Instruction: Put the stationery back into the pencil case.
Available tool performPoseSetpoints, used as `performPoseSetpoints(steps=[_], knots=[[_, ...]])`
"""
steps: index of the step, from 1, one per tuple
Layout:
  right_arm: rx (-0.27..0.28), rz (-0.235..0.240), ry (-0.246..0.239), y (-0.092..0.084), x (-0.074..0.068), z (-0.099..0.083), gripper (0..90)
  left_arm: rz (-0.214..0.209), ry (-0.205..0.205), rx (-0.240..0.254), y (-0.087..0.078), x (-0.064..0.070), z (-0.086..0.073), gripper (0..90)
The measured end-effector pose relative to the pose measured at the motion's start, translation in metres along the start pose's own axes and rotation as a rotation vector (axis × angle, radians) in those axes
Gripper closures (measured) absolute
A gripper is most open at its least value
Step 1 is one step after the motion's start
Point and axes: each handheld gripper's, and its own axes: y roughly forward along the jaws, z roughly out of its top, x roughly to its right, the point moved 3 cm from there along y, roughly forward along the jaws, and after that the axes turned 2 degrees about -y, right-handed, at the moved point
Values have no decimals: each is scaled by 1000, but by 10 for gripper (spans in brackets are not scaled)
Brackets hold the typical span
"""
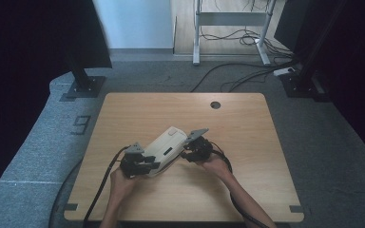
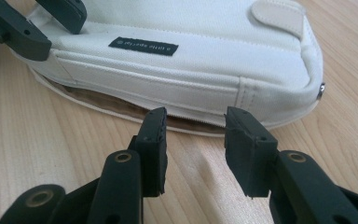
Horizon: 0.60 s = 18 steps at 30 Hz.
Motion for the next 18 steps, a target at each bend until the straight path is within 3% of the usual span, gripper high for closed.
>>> performPoseSetpoints(steps=[8,13,18], knots=[[4,-2,15,-1,2,-4,539,38,17,6,3,0,2,534],[16,-12,31,-5,1,-3,432,47,52,-27,0,4,5,403],[26,-13,35,-11,-2,-3,337,46,59,-23,-3,7,7,283]])
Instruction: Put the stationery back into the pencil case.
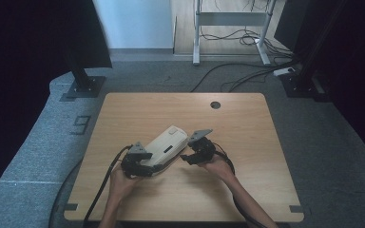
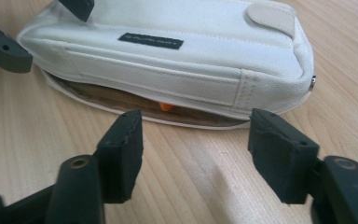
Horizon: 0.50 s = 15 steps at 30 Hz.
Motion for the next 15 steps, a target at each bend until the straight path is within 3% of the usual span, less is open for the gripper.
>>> performPoseSetpoints(steps=[2,8,10,15], knots=[[9,3,-2,-5,-2,0,304,7,4,2,-3,2,1,204],[14,-7,-6,-13,-5,0,245,-4,31,12,-11,9,2,158],[11,-13,-15,-16,-7,-2,223,14,57,1,-14,12,1,147],[11,-36,-21,-24,-9,-7,192,19,73,-8,-19,16,0,140]])
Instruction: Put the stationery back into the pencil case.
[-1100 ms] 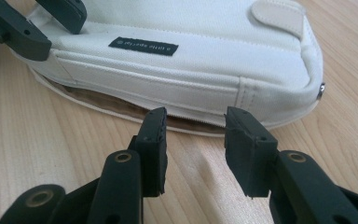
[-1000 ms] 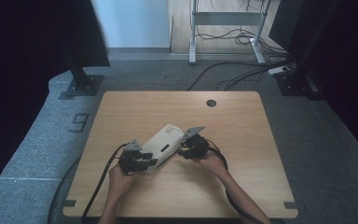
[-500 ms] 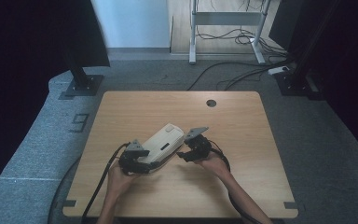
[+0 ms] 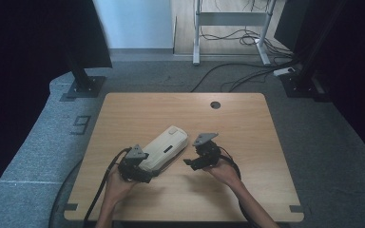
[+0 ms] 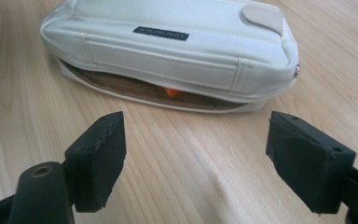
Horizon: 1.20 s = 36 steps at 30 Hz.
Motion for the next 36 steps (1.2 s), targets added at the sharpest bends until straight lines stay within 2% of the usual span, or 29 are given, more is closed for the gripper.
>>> performPoseSetpoints(steps=[7,12,21,29,32,36], knots=[[13,-15,9,-13,-2,-6,140,22,9,2,-8,-1,-4,118],[15,-35,4,-23,-2,-10,130,26,-3,11,-14,-4,-8,83],[6,-73,8,-39,1,-23,94,58,-23,29,-26,-12,-15,16],[2,-98,45,-53,8,-41,65,69,-33,43,-33,-17,-22,19],[4,-112,60,-59,12,-48,63,64,-34,34,-33,-18,-26,38],[4,-135,71,-67,17,-56,62,62,-48,25,-33,-21,-31,16]])
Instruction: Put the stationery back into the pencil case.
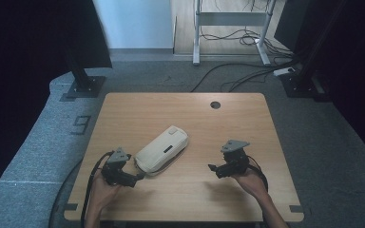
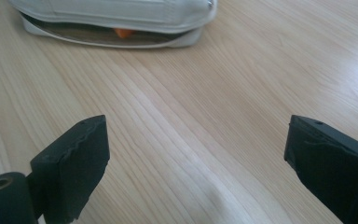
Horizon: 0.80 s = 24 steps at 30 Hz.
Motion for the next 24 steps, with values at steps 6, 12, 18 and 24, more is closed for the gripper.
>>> performPoseSetpoints(steps=[6,12,18,24], knots=[[-12,-38,24,-8,9,-17,61,13,-35,-7,1,-9,-13,0],[-18,-57,68,-11,16,-38,61,29,-47,-23,4,-16,-27,0],[-26,-82,102,-11,21,-58,67,52,-66,-56,11,-22,-43,0],[-46,-84,132,-6,21,-76,66,66,-77,-88,21,-26,-54,0]])
